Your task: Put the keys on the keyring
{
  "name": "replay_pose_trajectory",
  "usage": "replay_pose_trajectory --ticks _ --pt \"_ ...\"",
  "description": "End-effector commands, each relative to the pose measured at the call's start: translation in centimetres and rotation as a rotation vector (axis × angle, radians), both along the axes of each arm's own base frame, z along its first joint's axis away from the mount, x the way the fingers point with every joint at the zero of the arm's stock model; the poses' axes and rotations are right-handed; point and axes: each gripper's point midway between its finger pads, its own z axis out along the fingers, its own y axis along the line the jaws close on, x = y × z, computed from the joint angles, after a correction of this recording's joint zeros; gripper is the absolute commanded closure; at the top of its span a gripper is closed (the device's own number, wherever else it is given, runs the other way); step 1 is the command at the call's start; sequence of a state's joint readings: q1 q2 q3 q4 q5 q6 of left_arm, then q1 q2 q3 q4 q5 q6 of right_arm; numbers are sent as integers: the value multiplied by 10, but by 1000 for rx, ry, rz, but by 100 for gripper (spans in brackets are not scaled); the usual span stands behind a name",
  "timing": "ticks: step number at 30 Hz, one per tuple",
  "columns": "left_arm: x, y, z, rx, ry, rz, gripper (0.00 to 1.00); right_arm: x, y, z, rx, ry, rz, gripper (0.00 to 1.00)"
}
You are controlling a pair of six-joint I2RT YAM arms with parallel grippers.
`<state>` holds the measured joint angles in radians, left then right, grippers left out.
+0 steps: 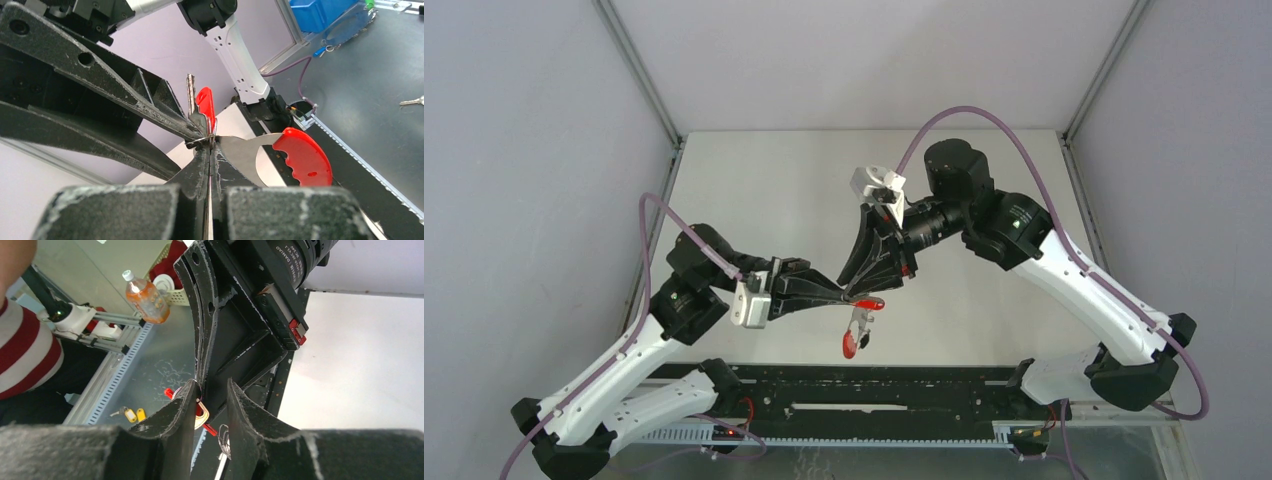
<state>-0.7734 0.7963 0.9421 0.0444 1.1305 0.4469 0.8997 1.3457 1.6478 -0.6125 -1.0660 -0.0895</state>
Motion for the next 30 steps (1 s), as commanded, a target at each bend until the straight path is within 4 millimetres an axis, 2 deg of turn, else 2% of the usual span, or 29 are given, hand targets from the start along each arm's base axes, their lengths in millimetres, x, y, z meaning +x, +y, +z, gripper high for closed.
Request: replay_pose_trajectory --ticks 1,10,15,23,30 --pt "7 5 56 -177 -170 86 100 0 6 -9 -53 134 29 62" --pt "5 7 60 -174 -84 92 100 8 11 -11 -84 206 28 57" --pt "6 7 63 -186 -77 99 100 14 12 -14 -116 267 26 40" --pt "3 11 66 -199 -89 105 100 20 11 -4 -100 287 27 39" --pt "2 13 66 -206 -103 109 100 16 13 5 -91 350 90 39"
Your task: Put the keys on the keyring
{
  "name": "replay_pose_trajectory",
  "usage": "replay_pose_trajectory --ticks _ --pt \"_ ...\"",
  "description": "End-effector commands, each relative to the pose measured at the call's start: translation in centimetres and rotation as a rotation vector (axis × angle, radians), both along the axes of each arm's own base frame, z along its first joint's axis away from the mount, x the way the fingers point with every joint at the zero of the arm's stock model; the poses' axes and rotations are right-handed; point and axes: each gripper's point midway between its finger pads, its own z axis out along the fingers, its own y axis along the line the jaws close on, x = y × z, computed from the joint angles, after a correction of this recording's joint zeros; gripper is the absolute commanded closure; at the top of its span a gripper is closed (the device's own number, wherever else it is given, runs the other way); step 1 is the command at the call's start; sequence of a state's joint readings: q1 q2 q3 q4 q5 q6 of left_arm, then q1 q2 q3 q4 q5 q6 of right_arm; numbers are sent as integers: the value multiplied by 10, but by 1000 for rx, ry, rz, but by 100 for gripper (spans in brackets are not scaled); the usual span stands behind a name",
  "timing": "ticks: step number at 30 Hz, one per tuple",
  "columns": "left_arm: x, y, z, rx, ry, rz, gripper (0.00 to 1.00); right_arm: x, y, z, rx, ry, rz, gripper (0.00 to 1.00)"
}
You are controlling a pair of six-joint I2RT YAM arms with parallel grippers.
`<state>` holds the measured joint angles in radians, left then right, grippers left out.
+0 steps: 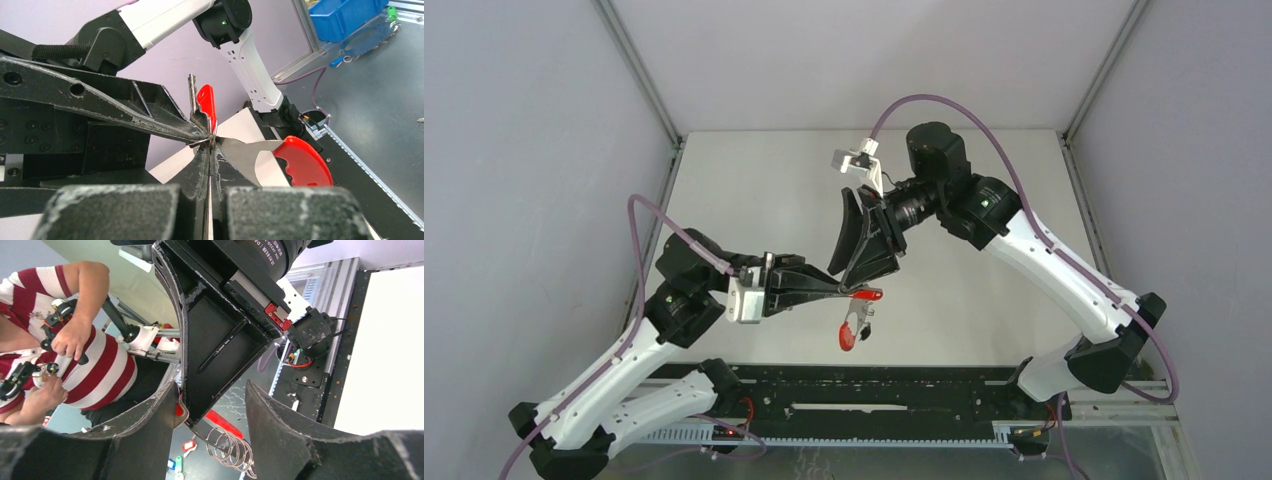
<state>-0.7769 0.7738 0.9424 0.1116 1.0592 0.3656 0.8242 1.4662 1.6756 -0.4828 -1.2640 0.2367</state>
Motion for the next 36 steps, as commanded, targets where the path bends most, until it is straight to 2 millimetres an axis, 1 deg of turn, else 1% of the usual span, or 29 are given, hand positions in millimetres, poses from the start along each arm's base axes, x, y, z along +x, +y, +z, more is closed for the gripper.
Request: replay_pose_trajectory --ticks 1,2,3,5,6,10,13,16,20,25,29,36 --pt "-1 10 48 -151 -131 58 100 0 5 1 -10 49 22 39" --pt "-2 10 48 -152 -135 57 100 -1 4 1 -11 58 28 37" --pt "-2 10 47 -152 -138 58 100 -2 3 1 -12 65 33 28" --pt "-1 10 46 -154 -144 63 100 -3 3 2 -8 72 36 2" --pt "-1 11 45 -154 -146 64 100 -3 3 3 -7 75 36 0" --pt "3 10 44 -158 -140 85 100 -4 6 4 5 66 35 0" --pt "4 10 43 -158 -133 87 100 5 10 2 -2 69 4 0" --pt "1 10 41 -152 -120 76 100 10 14 2 -10 79 -13 0" --pt "1 8 35 -141 -109 70 100 14 17 8 -9 81 -25 0" --pt "0 8 31 -143 -92 65 100 21 13 14 -9 87 -31 0" --pt "0 9 29 -146 -86 71 100 22 11 20 -11 108 -16 0" --pt "-1 11 28 -152 -84 78 100 27 11 21 -22 106 -47 0"
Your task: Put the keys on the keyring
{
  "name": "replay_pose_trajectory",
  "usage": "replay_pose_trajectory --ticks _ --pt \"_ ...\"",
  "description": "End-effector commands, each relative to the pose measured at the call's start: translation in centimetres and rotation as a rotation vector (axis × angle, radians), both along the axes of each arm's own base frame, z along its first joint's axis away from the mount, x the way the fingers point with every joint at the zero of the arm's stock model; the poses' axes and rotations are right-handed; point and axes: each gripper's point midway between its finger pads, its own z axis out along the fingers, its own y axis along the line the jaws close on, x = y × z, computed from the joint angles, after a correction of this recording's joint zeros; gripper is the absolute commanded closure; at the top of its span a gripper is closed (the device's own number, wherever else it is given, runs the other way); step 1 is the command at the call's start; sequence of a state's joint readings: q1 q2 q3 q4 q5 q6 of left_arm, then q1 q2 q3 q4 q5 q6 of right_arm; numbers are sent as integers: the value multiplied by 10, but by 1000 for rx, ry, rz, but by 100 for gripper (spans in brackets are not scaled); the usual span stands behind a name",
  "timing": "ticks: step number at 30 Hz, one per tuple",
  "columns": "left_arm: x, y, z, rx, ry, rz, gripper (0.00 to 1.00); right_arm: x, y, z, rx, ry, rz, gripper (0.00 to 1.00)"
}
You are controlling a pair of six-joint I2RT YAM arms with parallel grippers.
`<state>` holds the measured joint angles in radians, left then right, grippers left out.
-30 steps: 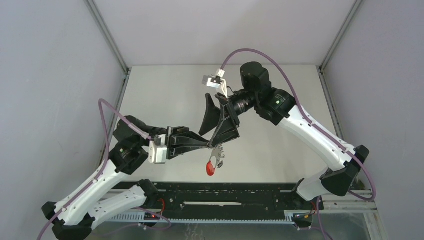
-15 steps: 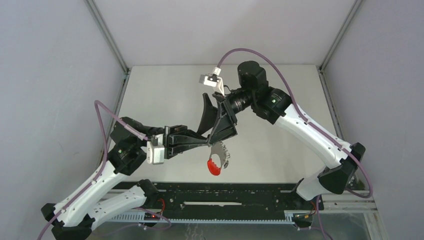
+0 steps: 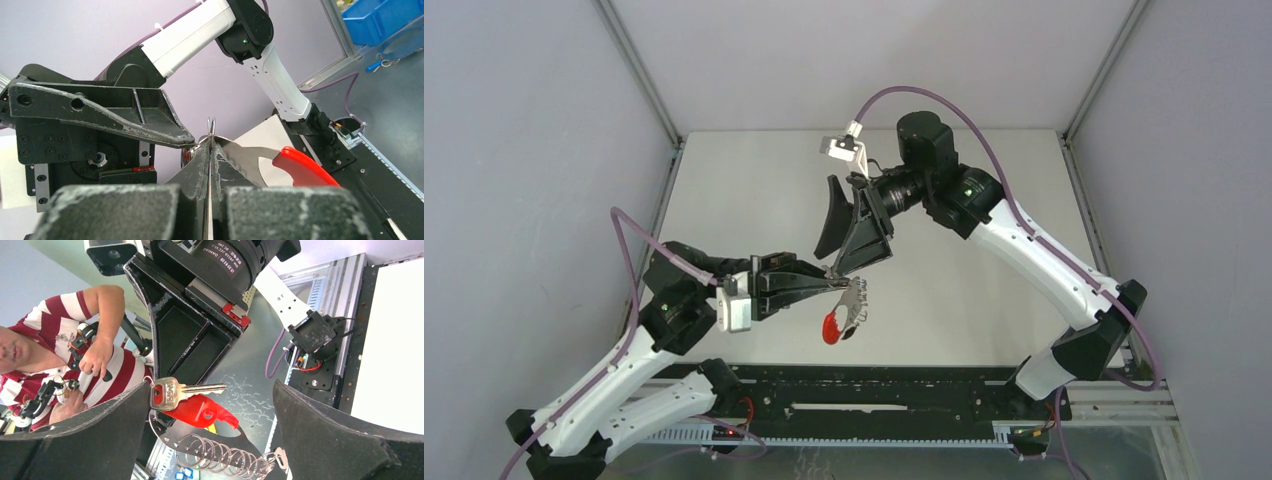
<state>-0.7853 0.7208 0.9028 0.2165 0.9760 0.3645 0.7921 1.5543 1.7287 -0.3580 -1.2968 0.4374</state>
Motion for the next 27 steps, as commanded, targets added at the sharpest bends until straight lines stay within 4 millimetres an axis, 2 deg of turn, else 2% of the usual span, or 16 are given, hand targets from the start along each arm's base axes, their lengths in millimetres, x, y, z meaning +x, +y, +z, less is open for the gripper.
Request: replay_pose_trajectory --ticks 1,7,12,19,24,27 --pt "-3 4 11 -52 -18 10 100 3 -4 13 7 -14 -35 0" --pt "-1 4 11 -63 32 21 100 6 -10 18 11 -16 -58 0" --pt "7 2 7 -70 143 50 100 21 -19 32 41 -45 -117 0" --pt "19 0 1 -83 320 82 100 57 -27 41 77 -129 -244 0" --pt "19 -1 9 -114 340 68 100 99 -33 53 55 -193 -449 0" --pt "22 -1 16 -145 352 70 100 119 -39 52 -10 -281 -565 0"
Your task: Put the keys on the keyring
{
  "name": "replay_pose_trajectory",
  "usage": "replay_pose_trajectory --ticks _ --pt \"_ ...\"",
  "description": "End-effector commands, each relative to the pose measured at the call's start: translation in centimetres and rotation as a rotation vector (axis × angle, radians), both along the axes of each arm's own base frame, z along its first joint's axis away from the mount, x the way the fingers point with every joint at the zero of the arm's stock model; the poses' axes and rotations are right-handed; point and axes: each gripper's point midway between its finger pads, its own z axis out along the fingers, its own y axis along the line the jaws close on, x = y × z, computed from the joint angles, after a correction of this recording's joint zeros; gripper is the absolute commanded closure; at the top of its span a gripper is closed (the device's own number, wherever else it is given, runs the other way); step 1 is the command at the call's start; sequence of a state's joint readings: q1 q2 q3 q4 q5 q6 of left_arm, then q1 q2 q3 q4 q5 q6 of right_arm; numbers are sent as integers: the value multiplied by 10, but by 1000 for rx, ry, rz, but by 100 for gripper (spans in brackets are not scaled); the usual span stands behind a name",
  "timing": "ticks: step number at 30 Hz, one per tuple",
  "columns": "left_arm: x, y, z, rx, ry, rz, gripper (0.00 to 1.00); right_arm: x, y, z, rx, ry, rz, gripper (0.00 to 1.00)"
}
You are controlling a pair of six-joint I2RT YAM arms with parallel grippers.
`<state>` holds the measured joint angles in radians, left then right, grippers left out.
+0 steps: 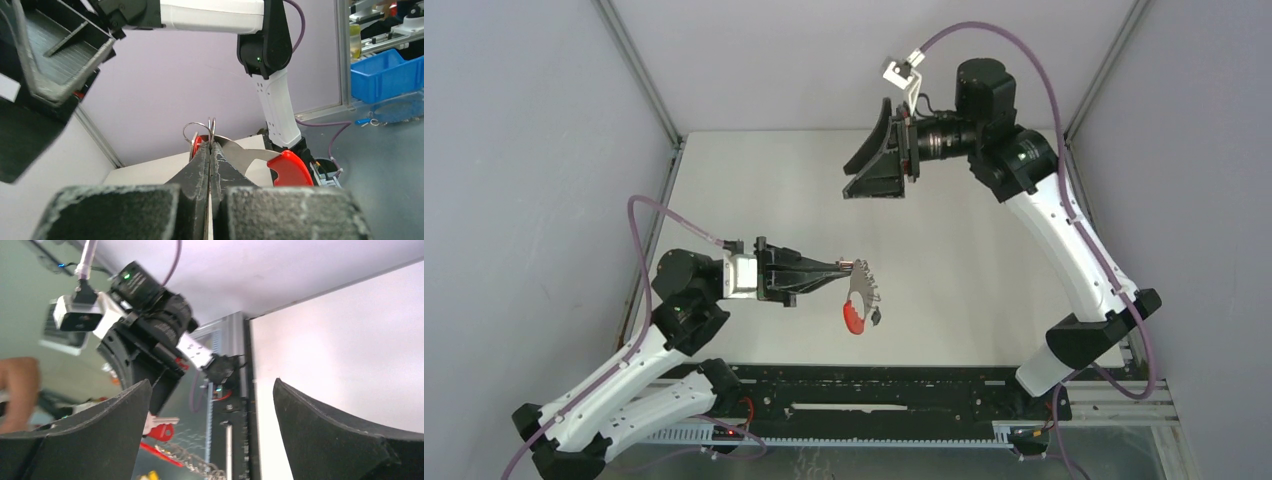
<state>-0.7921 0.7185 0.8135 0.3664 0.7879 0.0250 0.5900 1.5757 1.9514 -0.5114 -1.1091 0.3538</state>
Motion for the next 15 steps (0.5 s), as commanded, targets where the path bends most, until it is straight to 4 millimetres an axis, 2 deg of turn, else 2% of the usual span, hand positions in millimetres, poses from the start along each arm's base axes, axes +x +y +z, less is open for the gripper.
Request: replay_pose_trajectory --ticks 1,3,5,6,8,11,15 --pt "2 4 25 -105 22 18 100 35 -14 9 -82 -163 -236 0" --pt "6 4 31 -133 31 31 100 42 -24 12 -109 -245 -308 0" --pt "10 4 36 -158 52 48 100 37 -35 20 -103 -309 -331 0" --pt "12 5 38 -169 62 55 100 26 -41 30 -68 -344 -313 0" --pt "13 7 41 -182 73 62 100 4 -45 38 2 -376 -250 0" --pt "11 8 42 -187 80 54 100 -22 -49 27 67 -406 -161 0" --pt "8 6 36 -156 68 36 100 -40 -59 29 82 -524 -167 0"
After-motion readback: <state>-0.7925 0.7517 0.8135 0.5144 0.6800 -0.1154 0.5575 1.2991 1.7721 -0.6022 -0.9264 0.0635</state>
